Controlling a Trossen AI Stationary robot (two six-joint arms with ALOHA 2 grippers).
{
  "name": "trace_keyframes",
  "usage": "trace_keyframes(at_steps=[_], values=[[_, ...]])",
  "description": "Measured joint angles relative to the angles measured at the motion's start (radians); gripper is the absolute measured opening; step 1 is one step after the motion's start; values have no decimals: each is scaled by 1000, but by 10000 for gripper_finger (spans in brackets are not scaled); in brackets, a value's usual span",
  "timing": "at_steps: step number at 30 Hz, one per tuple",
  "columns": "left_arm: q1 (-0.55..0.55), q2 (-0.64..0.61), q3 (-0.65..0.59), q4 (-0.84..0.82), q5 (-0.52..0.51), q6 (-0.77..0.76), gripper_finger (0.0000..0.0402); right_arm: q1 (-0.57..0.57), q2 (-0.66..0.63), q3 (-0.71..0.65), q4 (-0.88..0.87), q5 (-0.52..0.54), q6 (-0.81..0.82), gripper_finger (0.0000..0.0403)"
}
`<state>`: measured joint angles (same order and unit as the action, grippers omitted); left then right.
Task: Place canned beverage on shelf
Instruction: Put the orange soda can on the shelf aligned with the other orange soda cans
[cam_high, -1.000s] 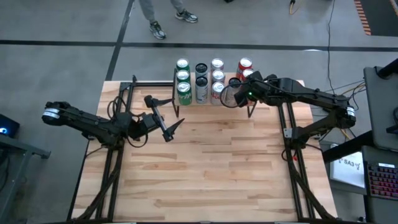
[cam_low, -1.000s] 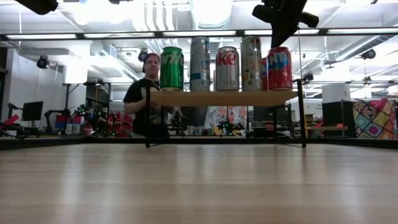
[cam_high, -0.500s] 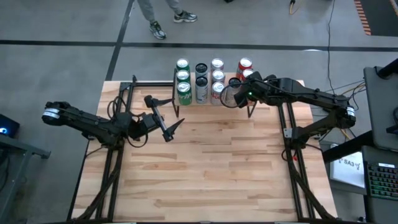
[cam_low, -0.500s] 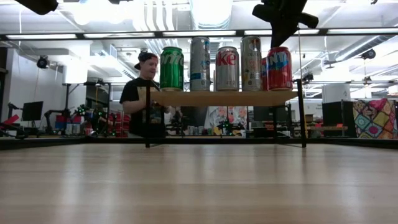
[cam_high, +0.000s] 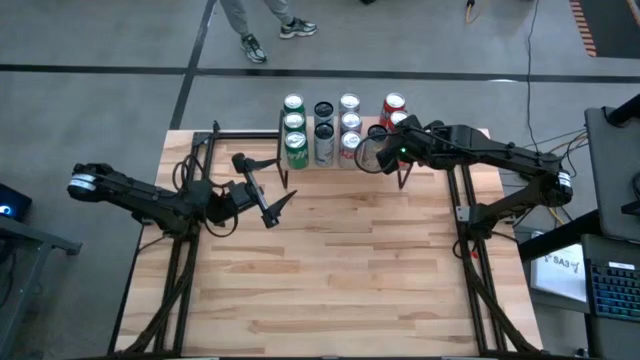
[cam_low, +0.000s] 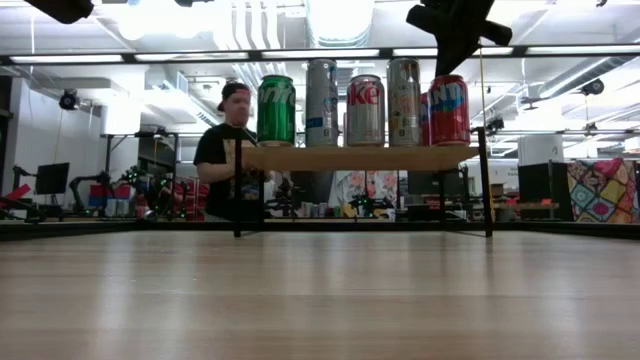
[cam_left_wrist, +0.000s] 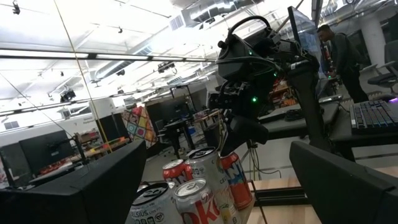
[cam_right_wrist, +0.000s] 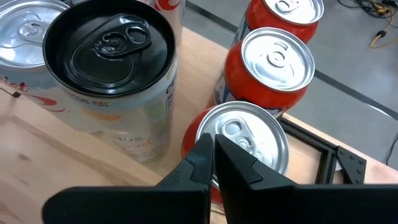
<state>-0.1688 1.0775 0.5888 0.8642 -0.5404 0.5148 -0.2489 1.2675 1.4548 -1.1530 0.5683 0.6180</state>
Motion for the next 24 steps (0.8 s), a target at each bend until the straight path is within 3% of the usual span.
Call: trace_keyframes(at_steps=[24], values=[[0, 0, 0, 0, 0, 0, 381, 24, -1, 1, -17, -27, -94, 9]])
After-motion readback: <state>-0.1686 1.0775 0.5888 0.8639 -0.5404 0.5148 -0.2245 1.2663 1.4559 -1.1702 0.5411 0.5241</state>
